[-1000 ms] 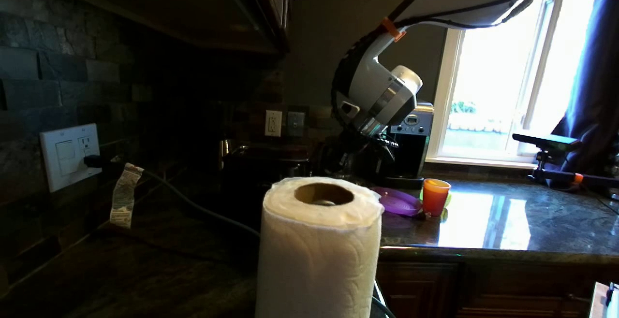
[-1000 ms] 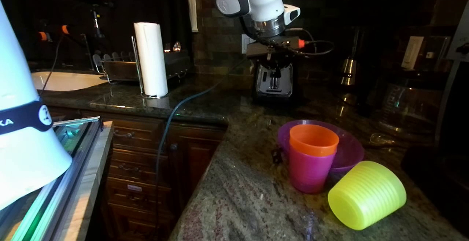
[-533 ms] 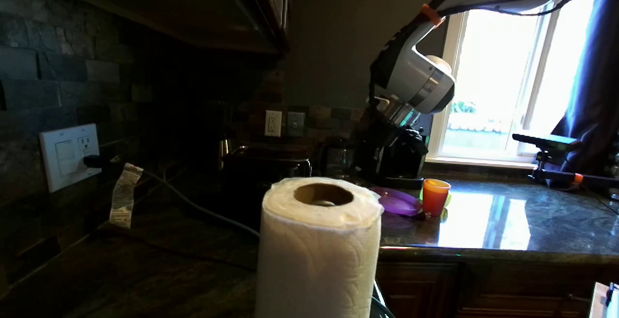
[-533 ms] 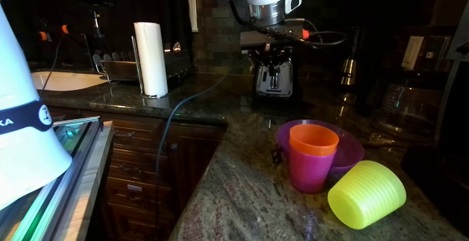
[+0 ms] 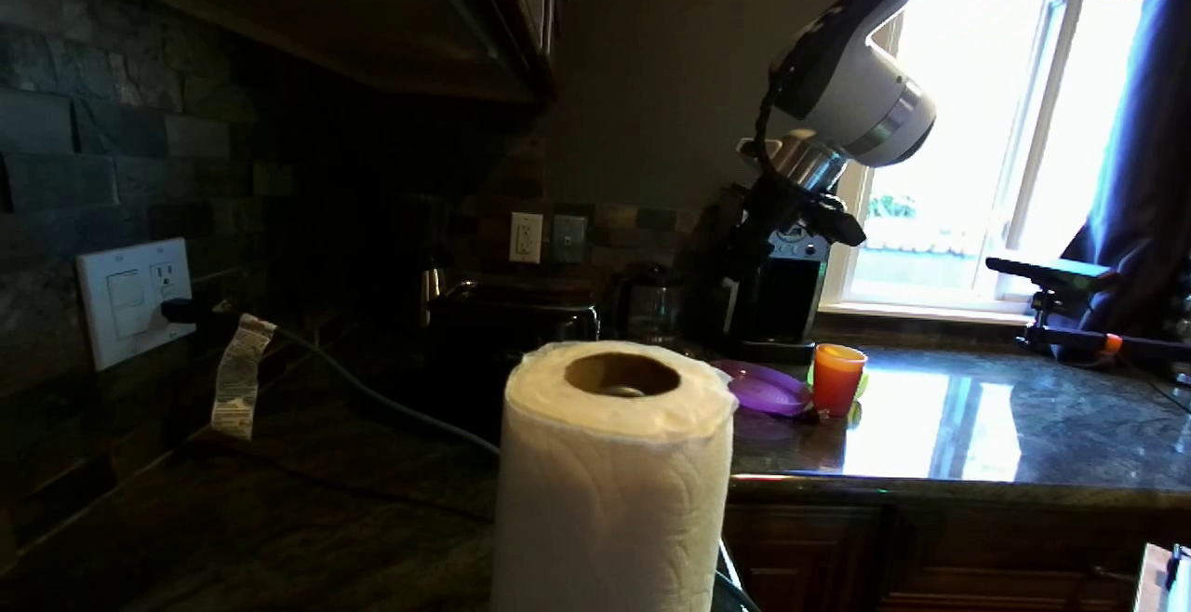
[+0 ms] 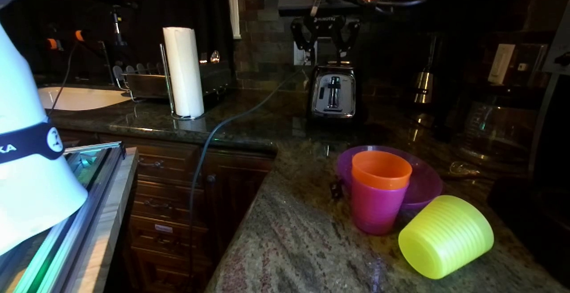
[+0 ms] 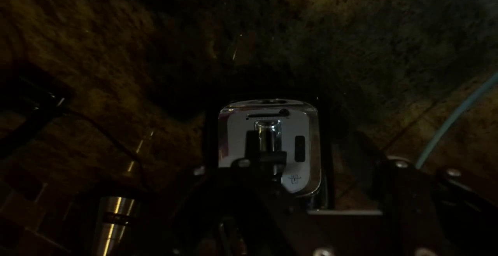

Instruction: Push the toaster lever down

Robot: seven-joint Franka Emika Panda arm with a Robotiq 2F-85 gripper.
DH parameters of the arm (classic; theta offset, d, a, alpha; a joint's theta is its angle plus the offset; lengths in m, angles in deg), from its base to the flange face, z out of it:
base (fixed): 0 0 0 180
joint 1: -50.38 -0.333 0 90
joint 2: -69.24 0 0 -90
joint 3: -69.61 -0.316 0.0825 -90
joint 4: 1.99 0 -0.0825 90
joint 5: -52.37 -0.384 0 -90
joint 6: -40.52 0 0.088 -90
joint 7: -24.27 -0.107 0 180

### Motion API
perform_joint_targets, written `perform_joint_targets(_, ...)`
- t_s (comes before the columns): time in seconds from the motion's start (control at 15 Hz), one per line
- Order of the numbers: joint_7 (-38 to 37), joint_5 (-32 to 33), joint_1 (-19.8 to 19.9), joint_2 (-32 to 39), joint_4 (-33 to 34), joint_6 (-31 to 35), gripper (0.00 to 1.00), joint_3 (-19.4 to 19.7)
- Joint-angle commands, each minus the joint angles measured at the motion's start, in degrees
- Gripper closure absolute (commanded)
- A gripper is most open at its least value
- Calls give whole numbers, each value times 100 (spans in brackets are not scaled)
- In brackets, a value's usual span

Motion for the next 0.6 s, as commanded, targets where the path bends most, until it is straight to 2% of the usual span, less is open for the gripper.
perform_joint_targets(0.0, -1324, 792, 245, -724, -246, -354, 7, -246)
perform_joint_targets(0.07, -1510, 763, 213, -846, -223, -455, 1, -245)
perform_joint_targets(0.2, -1566, 569, 93, -1044, -146, -834, 0, -169)
perform_joint_targets(0.27, -1391, 592, 69, -710, -39, -486, 3, -155)
perform_joint_targets(0.33, -1452, 597, 58, -827, -36, -632, 0, -148)
perform_joint_targets(0.53, -1518, 601, 45, -962, -46, -735, 0, -135)
